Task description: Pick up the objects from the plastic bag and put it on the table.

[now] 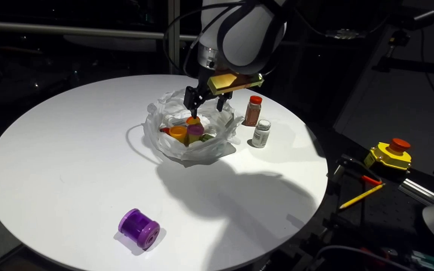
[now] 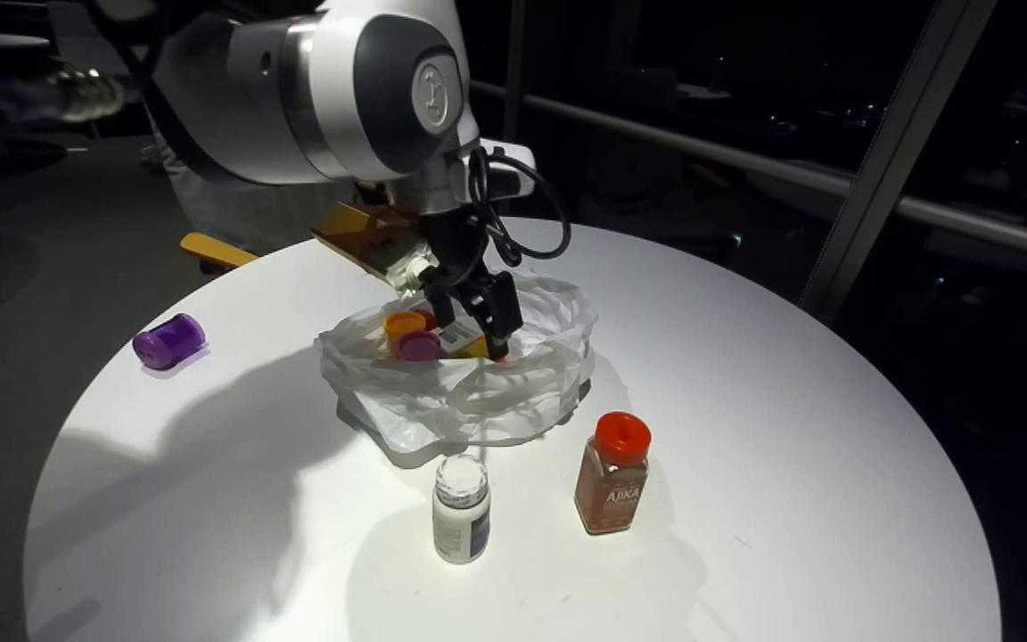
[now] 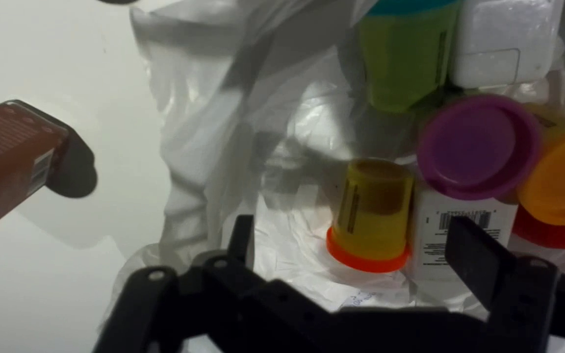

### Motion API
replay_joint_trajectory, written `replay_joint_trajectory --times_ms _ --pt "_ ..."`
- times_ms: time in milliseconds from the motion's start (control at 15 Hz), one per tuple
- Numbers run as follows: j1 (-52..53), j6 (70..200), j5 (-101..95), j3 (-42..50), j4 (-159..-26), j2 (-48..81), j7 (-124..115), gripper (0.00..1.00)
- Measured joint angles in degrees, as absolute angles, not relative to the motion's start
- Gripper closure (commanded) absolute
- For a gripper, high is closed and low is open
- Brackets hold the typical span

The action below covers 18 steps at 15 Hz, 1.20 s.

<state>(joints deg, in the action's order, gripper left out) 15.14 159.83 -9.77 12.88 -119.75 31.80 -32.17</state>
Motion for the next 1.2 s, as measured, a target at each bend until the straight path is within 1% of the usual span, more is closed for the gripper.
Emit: replay_joint_trajectory --times_ms 267,333,400,467,533,800,867,933,1000,1067,1200 --pt "13.8 159.8 -6.3 11.6 -116.5 35.1 -31.6 0.0" --pt "13.6 159.8 -5.5 11.3 -116.0 35.6 -31.3 0.01" --pt "13.5 159.8 -4.9 11.2 -115.6 36.1 -31.2 0.25" --pt "13.3 159.8 -4.5 11.2 -115.2 36.4 -31.1 0.26" --pt "13.1 159.8 -4.0 11.2 -115.0 36.8 -31.1 0.3" --pt "12.1 159.8 -2.9 11.2 -113.5 38.3 -30.8 0.63" --pt "12.0 159.7 -2.7 11.2 -112.8 38.5 -30.7 0.65" --pt "11.9 159.4 -2.5 11.1 -112.2 38.8 -30.5 0.41" --pt "11.8 159.1 -2.4 10.9 -111.6 39.0 -30.4 0.33" --pt "11.7 158.8 -2.2 10.6 -111.0 39.2 -30.2 0.33" --pt "11.6 158.3 -1.5 10.0 -110.0 39.6 -29.9 0.2"
